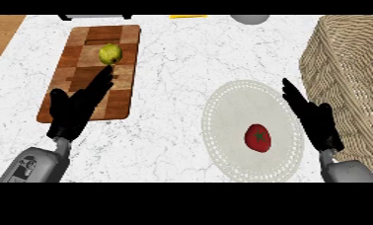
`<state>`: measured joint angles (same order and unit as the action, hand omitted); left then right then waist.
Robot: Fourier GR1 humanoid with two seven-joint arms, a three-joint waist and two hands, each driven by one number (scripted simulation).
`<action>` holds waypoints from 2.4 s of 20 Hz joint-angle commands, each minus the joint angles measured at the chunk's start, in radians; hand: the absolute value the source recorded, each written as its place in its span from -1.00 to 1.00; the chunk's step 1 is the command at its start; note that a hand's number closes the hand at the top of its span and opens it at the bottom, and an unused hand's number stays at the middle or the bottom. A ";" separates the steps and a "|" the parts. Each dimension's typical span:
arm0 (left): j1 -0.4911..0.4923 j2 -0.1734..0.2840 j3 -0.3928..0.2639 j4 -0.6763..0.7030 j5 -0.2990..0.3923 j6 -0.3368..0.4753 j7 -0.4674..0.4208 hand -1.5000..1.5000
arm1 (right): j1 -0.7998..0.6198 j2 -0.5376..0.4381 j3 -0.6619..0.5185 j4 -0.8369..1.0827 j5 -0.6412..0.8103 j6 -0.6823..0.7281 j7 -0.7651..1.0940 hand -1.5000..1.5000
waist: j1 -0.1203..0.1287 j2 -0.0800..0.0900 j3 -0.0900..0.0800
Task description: Pick the tomato from the placemat and place it in the basket
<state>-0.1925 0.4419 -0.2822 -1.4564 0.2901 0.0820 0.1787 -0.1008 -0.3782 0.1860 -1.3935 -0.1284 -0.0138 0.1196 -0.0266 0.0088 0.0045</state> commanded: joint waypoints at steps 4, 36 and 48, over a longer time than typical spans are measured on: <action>-0.040 0.037 0.060 -0.038 -0.071 -0.004 -0.146 0.00 | 0.061 0.030 -0.139 -0.112 -0.018 -0.133 -0.131 1.00 | 0.006 -0.015 -0.005; 0.041 0.034 0.075 -0.121 -0.092 -0.031 -0.213 0.00 | 0.086 0.080 0.240 -0.768 0.913 0.313 0.953 -1.00 | 0.000 -0.025 -0.011; 0.049 -0.011 0.081 -0.146 -0.124 -0.038 -0.201 0.00 | 0.080 0.087 0.134 -1.094 0.778 0.543 1.223 -1.00 | 0.022 -0.013 -0.006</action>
<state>-0.1745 0.4378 -0.1959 -1.5599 0.1821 0.0431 -0.0329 -0.0383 -0.3007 0.3391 -2.3218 0.7014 0.3872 1.1172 -0.0110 -0.0046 -0.0027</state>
